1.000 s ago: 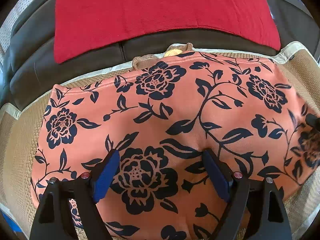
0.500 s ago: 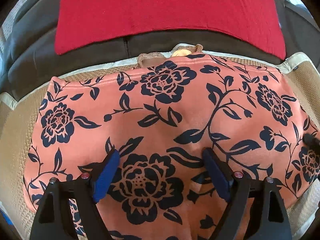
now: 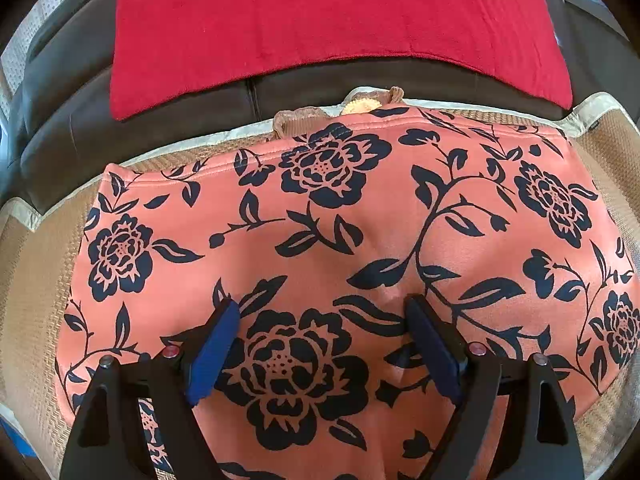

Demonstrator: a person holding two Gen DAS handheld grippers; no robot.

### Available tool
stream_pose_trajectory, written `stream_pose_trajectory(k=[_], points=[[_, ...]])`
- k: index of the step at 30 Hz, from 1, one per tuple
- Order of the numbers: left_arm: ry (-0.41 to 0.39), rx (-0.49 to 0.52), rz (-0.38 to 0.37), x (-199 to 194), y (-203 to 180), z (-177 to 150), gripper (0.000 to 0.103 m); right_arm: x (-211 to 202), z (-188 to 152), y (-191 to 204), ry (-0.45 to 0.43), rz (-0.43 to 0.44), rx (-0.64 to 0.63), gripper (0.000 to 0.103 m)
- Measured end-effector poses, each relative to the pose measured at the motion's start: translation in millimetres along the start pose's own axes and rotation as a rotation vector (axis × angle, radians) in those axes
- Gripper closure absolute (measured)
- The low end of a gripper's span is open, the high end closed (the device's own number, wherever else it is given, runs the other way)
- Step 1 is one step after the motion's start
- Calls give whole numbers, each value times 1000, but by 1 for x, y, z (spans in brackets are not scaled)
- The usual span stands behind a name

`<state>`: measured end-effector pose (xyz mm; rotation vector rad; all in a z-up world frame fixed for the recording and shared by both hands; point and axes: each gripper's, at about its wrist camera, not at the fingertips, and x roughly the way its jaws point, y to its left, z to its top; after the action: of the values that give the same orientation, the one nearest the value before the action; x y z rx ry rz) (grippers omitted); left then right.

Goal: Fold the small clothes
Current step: 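Grasp the blouse side edge with the right tool and hold it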

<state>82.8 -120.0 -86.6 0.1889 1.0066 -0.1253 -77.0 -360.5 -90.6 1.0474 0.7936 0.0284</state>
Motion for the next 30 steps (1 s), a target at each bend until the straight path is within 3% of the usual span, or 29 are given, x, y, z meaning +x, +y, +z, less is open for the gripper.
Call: stream_pose_trajectory(k=[3, 7, 8, 9, 10, 12, 15, 17, 18, 20, 21, 22, 24, 26, 28, 30], points=[[-1, 1, -1, -2, -1, -1, 16, 22, 22, 16, 121, 80, -56, 28], [8, 1, -11, -2, -2, -2, 16, 91, 40, 43, 320, 38, -175, 29], [9, 3, -12, -2, -2, -2, 16, 108, 42, 45, 384, 45, -181, 34], [9, 6, -13, -2, -2, -2, 16, 123, 43, 51, 448, 65, -206, 60], [7, 8, -16, -1, 0, -1, 16, 129, 41, 59, 467, 38, -249, 79], [5, 9, -24, -1, 2, -1, 16, 123, 37, 84, 426, -49, -399, 87], [-2, 9, -23, -1, 2, -1, 16, 104, 40, 92, 299, -161, -471, 91], [-4, 10, -18, -1, 2, -1, 16, 115, 40, 76, 343, -227, -454, 90], [-3, 9, -20, -1, 2, -1, 16, 114, 39, 71, 342, -211, -438, 86], [2, -4, -27, 0, 3, -1, 16, 102, 40, 67, 295, -200, -410, 64], [3, -6, -25, 0, 3, -1, 16, 89, 41, 66, 247, -218, -393, 26], [2, -3, -22, -1, 3, -1, 16, 78, 38, 66, 199, -224, -379, 13], [2, -2, -22, -1, 3, -1, 16, 50, 32, 67, 107, -172, -357, 13], [5, -6, -25, 0, 3, -1, 16, 22, 20, 62, 76, -108, -299, 13], [5, -9, -25, 0, 3, 0, 16, -11, -8, 51, 40, 14, -205, 13], [4, -12, -21, 0, 3, -1, 16, -22, -44, 41, 60, 77, -136, 13]])
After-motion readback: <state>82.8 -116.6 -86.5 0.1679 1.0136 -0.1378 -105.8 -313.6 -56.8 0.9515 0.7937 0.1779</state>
